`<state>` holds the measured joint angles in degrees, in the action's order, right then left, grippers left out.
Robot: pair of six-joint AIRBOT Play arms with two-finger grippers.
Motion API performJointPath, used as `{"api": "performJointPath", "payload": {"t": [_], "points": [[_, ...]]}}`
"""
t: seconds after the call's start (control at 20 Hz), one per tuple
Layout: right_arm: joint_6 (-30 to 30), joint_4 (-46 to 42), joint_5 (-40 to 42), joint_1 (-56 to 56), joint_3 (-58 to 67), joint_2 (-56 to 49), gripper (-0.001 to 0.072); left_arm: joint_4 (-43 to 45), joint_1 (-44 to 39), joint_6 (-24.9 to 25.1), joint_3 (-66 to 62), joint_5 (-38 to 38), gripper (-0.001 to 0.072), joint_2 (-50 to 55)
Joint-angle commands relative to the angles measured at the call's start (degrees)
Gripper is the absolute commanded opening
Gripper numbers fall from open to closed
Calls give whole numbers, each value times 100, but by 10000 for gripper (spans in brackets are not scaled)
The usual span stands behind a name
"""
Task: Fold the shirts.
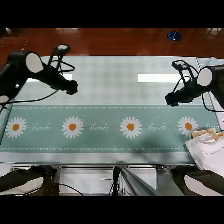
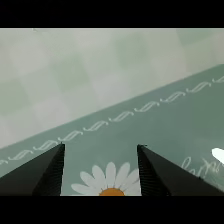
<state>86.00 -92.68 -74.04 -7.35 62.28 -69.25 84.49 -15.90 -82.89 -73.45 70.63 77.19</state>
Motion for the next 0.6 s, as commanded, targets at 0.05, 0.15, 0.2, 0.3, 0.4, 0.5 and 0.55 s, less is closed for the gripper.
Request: {"api": "performJointPath", "payload": {"t": [0.05,0.15,0.2,0.3,0.4,0.5,0.55], "points": [[675,-114,-588,-175,26,-28,386,57,-345,-859,-46,328,542,214],[890,-63,-343,-175,26,-28,387,-146,-378,-938,-46,44,542,214],[999,-70,-164,-175,26,-28,387,-203,-376,-938,-46,-68,542,214],[1091,-72,240,-175,26,-28,387,-201,-376,-938,-46,-157,542,214],[1082,-81,560,-175,26,-28,387,-201,-376,-935,-46,-168,542,214],[1082,-87,756,-175,26,-28,387,-201,-376,-935,-46,-166,542,214],[1082,-83,809,-175,26,-28,387,-201,-376,-935,-46,-166,542,214]]}}
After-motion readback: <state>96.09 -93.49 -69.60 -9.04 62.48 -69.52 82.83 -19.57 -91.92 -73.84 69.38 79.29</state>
